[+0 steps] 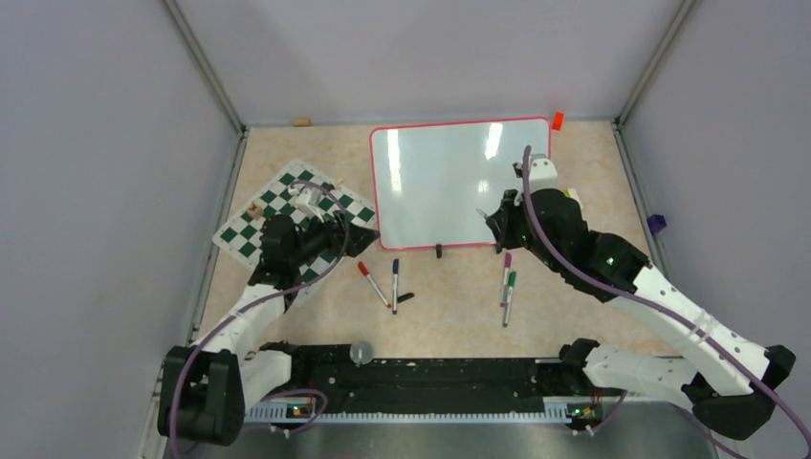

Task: Write a sentence on the whiteboard
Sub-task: Hold the whiteboard on the whiteboard stand.

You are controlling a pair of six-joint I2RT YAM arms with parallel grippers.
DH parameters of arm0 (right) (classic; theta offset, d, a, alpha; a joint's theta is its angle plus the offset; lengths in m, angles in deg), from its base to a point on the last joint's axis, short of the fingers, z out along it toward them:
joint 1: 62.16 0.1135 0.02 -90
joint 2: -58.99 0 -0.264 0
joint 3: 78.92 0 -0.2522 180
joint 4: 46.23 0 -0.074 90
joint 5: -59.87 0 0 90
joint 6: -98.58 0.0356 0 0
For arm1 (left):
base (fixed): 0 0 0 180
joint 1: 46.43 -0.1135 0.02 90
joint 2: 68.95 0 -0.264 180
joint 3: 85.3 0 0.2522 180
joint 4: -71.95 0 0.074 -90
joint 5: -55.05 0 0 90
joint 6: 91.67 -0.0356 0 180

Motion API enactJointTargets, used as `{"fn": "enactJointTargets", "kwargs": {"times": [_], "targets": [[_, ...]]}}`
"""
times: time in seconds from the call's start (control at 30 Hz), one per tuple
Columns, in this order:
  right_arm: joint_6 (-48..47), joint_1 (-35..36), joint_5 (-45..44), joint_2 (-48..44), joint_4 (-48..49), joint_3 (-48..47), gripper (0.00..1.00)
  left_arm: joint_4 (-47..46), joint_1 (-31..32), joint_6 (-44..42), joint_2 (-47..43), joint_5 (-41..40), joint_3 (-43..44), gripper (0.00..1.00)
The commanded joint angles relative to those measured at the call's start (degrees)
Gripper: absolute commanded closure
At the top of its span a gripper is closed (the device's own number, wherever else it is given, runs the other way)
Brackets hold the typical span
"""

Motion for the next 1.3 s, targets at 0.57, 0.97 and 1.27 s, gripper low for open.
{"fn": "enactJointTargets", "kwargs": {"times": [0.57,0.97,1.27], "targets": [[-2.14,0.09,5.54,2.11,13.94,3.72,1.00,-30.84,0.01,0.32,12.77,9.60,-2.01,0.01],[-7.16,0.03,5.83,4.59,19.01,5.25,1.00,-29.22,-0.20,-1.29,20.87,17.72,3.64,0.01],[-11.15,0.02,3.17,0.85,19.48,5.67,1.00,-27.98,-4.83,2.08,29.19,19.39,11.63,0.01]]}}
